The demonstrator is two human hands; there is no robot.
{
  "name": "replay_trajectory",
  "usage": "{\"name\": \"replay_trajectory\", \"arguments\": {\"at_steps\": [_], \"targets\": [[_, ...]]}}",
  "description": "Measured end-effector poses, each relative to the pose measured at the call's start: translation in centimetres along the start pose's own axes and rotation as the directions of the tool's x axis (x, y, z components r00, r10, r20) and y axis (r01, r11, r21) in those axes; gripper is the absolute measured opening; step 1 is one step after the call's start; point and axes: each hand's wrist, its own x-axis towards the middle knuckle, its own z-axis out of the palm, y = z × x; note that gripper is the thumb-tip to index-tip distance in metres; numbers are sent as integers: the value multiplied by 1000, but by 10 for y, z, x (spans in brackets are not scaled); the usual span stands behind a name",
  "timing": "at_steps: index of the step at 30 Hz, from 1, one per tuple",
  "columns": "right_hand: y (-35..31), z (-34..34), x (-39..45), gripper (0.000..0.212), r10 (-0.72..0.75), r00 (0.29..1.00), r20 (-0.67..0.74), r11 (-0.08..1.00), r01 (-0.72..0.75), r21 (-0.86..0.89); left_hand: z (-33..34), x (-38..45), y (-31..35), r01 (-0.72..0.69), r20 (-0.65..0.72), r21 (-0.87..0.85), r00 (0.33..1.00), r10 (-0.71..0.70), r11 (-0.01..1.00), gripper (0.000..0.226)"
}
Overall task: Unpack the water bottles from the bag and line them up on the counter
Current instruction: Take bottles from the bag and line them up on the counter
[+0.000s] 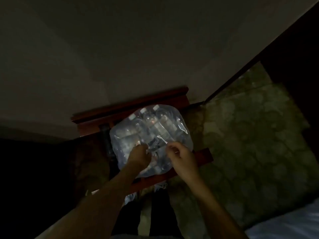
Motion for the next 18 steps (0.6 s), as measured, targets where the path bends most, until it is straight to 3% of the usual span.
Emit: {"name": "replay_trajectory", "arguments": {"at_steps": [4,9,15,18], "targets": [[18,-12,18,25,72,996,46,997,-71,-13,19,22,14,57,2,54,998,-57,997,41],[31,-6,41,29,77,993,93,997,-74,-28,40,31,15,172,-29,214,985,-169,962,41],[21,12,51,23,52,990,132,997,-45,-55,57,36,5,92,-33,543,996,-89,835,62],[18,11,43,22,58,988,144,997,-50,-54,53,37,4,45,-4,586,999,-53,809,60]]}}
